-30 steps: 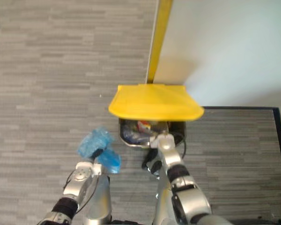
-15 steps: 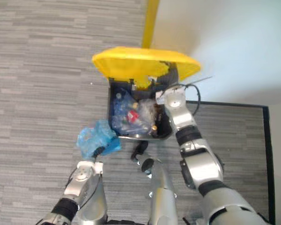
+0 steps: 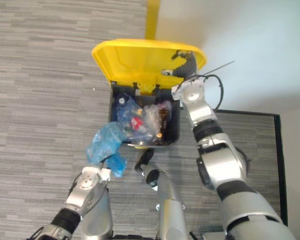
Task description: Gather rubbish on tea table into small bin, then transfer packed bag to large trash can.
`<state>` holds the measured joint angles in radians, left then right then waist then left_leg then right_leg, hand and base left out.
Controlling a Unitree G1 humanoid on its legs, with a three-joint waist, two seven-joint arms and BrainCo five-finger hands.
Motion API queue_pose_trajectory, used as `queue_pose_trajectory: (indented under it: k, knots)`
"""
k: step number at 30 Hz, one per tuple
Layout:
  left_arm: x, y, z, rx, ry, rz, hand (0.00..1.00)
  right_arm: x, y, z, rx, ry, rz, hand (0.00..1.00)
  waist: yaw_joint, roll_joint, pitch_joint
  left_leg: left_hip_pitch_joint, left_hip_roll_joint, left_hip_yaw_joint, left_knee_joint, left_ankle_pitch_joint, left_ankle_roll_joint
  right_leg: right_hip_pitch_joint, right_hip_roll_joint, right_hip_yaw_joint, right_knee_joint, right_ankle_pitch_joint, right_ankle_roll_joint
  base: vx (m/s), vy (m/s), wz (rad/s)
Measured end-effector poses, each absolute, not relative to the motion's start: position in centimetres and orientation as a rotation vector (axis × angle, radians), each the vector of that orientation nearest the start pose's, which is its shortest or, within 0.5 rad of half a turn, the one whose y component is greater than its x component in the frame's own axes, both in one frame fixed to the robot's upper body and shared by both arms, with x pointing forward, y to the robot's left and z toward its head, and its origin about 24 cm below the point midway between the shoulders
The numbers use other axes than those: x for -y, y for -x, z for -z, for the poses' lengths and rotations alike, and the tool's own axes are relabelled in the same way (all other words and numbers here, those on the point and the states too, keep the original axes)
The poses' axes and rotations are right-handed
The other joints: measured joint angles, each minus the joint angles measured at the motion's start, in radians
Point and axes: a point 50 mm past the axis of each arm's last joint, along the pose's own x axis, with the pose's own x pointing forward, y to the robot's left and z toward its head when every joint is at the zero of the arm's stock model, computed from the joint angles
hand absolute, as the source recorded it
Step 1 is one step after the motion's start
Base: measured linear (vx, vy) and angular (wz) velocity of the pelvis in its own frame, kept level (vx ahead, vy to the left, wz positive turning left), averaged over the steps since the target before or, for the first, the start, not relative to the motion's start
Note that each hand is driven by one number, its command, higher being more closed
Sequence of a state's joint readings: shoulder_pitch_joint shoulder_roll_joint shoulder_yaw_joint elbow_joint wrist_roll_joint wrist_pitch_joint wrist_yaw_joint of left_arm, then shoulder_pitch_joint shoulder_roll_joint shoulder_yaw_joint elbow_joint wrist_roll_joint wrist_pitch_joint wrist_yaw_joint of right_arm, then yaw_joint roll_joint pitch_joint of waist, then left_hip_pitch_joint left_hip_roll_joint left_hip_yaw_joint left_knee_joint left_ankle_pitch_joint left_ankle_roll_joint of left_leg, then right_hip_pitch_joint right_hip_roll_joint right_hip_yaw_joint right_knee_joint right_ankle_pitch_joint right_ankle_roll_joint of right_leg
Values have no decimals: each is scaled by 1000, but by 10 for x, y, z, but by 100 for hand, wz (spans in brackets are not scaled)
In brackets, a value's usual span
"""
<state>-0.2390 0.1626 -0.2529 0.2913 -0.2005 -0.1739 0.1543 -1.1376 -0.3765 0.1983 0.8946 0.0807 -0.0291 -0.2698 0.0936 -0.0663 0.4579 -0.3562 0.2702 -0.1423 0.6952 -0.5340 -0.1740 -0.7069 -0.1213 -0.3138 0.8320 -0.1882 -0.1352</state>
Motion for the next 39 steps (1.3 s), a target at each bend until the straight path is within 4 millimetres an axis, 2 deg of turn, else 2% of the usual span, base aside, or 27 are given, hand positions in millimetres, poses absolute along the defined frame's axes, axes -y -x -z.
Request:
queue_pose_trajectory:
  k: [1, 2, 3, 4, 5, 8, 11, 14, 20, 24, 27, 31, 35, 39]
  knots:
    - [-123, -293, -57, 123, 18, 86, 100, 166, -417, -240, 318, 375, 196, 0, -1, 5, 6, -12, -1, -20, 30, 8, -28, 30, 5, 9, -53, -44, 70, 34, -178, 64]
    - [-122, -293, -61, 140, 27, 81, 100, 164, -417, -241, 322, 374, 192, 0, 7, 8, 7, -13, -5, -11, 40, 8, -27, 29, 6, -7, -68, -39, 76, 31, -131, -17]
    - [-119, -294, -71, 183, 47, 88, 100, 162, -418, -243, 322, 371, 189, 0, 21, 12, 6, -2, -29, -1, 43, 15, -12, 37, 4, -49, -113, -7, 68, 28, -27, -30]
    - [-118, -296, -81, 219, 58, 96, 100, 162, -419, -239, 303, 371, 192, 0, 23, 11, 10, -6, -31, -4, 30, 27, -19, 43, 3, -65, -122, 30, 19, 22, -14, -14]
    - [-114, -297, -87, 241, 68, 103, 100, 164, -420, -235, 288, 373, 197, 0, 19, 14, 12, -1, -33, -2, 24, 34, -32, 45, -2, -63, -120, 34, 11, 12, 11, 5]
    - [-105, -296, -112, 340, 90, 130, 100, 164, -420, -231, 271, 374, 198, 0, 18, 17, 14, 1, -38, 7, 22, 42, -46, 54, -4, -60, -134, 49, 9, -6, 42, -2]
    - [-95, -297, -151, 504, 120, 155, 100, 165, -420, -229, 265, 374, 201, 0, 13, 20, 15, 10, -43, 0, 20, 45, -49, 82, -5, -61, -155, 60, 19, -14, 48, 7]
    - [-91, -297, -176, 610, 124, 151, 100, 162, -421, -228, 264, 369, 195, 0, 15, 20, 15, 5, -50, 1, 17, 54, -58, 82, -8, -58, -165, 74, 22, -2, 42, 2]
    - [-90, -302, -189, 655, 108, 113, 100, 161, -421, -228, 263, 368, 193, 0, 14, 20, 15, 4, -55, 2, 4, 62, -63, 82, -12, -57, -173, 80, 18, 7, 13, 2]
    - [-89, -318, -193, 637, 70, 97, 100, 161, -421, -228, 264, 367, 193, 0, 14, 20, 15, 5, -57, 2, -17, 76, -63, 82, -12, -56, -187, 87, 17, -2, -5, 2]
    - [-89, -334, -186, 578, 27, 85, 100, 161, -421, -229, 266, 366, 192, 0, 12, 21, 16, 5, -61, 4, -47, 94, -65, 81, -11, -56, -212, 100, 21, -7, -10, 3]
    - [-102, -359, -173, 455, -84, 42, 100, 160, -420, -233, 282, 365, 189, 0, -5, 32, 23, -13, -60, 1, -53, 99, -64, 71, -5, -56, -230, 108, 23, 0, 0, 0]
    - [-110, -376, -182, 432, -151, 11, 100, 160, -420, -238, 296, 366, 190, 0, -9, 34, 30, -59, -60, 1, -52, 106, -73, 25, -4, -55, -233, 118, 19, 0, 0, 0]
    - [-122, -387, -172, 338, -208, -38, 100, 151, -417, -257, 369, 356, 169, 0, -26, 35, 60, -95, -54, 1, -45, 107, -74, -9, -1, -58, -230, 123, 12, 0, 0, 0]
